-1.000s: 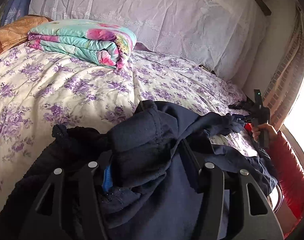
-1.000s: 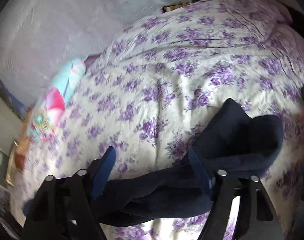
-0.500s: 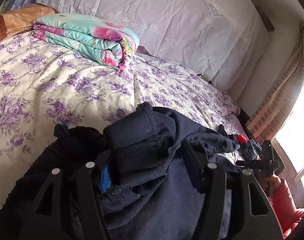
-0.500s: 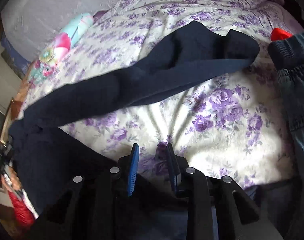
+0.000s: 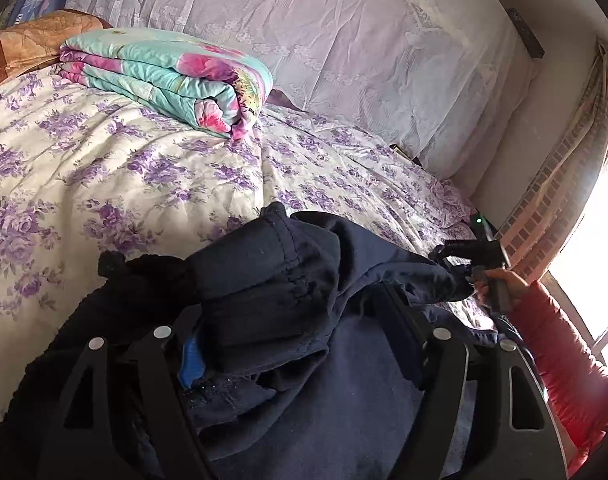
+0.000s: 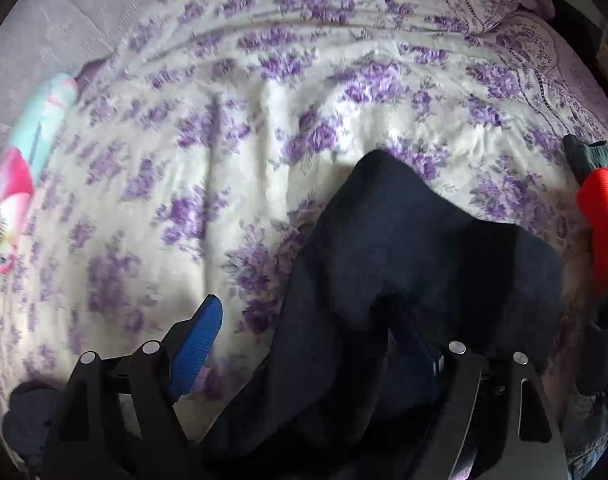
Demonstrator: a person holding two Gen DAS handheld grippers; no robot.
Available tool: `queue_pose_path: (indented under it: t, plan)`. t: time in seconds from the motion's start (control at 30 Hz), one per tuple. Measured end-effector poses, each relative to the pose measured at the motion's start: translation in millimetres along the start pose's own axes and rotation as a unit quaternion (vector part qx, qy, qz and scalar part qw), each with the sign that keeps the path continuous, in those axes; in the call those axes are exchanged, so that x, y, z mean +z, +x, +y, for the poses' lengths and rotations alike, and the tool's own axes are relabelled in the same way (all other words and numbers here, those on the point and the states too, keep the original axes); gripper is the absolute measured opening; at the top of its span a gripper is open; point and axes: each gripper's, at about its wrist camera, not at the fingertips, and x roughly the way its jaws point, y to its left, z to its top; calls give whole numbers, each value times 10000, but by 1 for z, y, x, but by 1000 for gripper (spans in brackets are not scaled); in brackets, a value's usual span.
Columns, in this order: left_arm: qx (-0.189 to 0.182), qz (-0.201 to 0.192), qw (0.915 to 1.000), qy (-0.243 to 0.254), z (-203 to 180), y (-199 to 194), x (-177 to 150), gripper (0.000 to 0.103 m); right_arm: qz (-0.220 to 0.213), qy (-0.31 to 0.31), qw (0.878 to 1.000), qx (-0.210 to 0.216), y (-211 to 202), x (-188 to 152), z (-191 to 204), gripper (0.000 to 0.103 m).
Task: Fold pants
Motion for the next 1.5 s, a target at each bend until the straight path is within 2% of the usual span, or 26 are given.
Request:
queue_pose_path:
  t: [0.03,0.07,0.1,0.17,0.23,0.3,0.37,0.43,0.5,0.6,0.67,0.77,0.9,0.93,0.97,1.03,1.1,1.13,1.2,1.27,1.3,1.33,1.37,1.47,1.5]
  plan:
    - [-24,-5,10000,-22,1,0,0,72,-268,-93,9996,-1,-5,-5,-2,83]
    - [-40,-7,10000,-35,1,-1,0,72,-388,-78,9992,-6,-10,-9,-7,63]
    - [-64,-8,10000,-52,2,-1,0,72,-504,111,9983,266,-18,-13,-21,33]
    - [-111,-4,9999,-64,3,-1,1,73,-729,691,9893,1061,-43,-19,-55,8]
    - [-151,-19,9998,-100,4,-2,1,73,-1275,1046,9704,1766,-89,-40,-85,8]
    - [-185,-84,9997,-155,6,-5,1,73,-1788,1175,9465,2414,-138,-78,-112,7]
    - [-195,-241,9992,-247,8,-13,1,73,-2095,1210,9318,2705,-171,-123,-139,7]
    - [-191,-425,9980,-436,15,-22,0,75,-2000,1398,9321,2677,-171,-168,-167,7]
    - [-132,-526,9958,-741,24,-28,0,88,-1599,1685,9383,2563,-149,-202,-189,7]
    - [-395,-552,9908,-1169,39,-32,0,88,-1099,2053,9326,2758,-112,-233,-207,7]
    - [-461,-644,9869,-1408,44,-38,-3,88,-1141,2015,9333,2746,-104,-236,-203,7]
    - [-372,-697,9842,-1587,47,-52,-4,88,-1142,1886,9368,2715,-101,-231,-194,7]
    - [196,-730,9869,-1424,41,-67,23,89,-1151,1815,9354,2806,-93,-233,-191,4]
    - [332,-688,9876,-1371,41,-66,31,92,-1192,1798,9348,2822,-93,-234,-191,4]
    - [562,-568,9885,-1286,41,-58,46,97,-1226,1779,9347,2823,-93,-234,-190,4]
    - [970,-196,9877,-1214,51,-33,71,98,-1240,1762,9350,2815,-91,-233,-190,4]
    - [1329,427,9800,-1418,68,9,95,98,-1235,1765,9345,2832,-91,-232,-190,4]
    - [1368,765,9754,-1548,77,30,101,98,-1238,1762,9346,2831,-92,-233,-190,4]
    - [1205,1579,9628,-1830,94,77,104,97,-1246,1752,9351,2817,-92,-232,-195,4]
    - [1160,1992,9552,-1857,98,105,99,96,-1251,1747,9358,2797,-92,-234,-196,4]
    - [1306,1933,9587,-1624,91,107,98,94,-1246,1746,9361,2786,-92,-234,-196,4]
    - [1283,1870,9641,-1379,82,106,98,60,-1241,1744,9365,2778,-92,-234,-196,4]
    - [1085,1848,9695,-1192,73,101,97,46,-1237,1748,9367,2770,-92,-234,-196,4]
    - [684,1229,9855,-952,53,59,91,33,-1260,1781,9355,2778,-93,-234,-197,4]
    - [399,946,9908,-886,47,37,88,31,-1254,1790,9357,2771,-94,-235,-197,4]
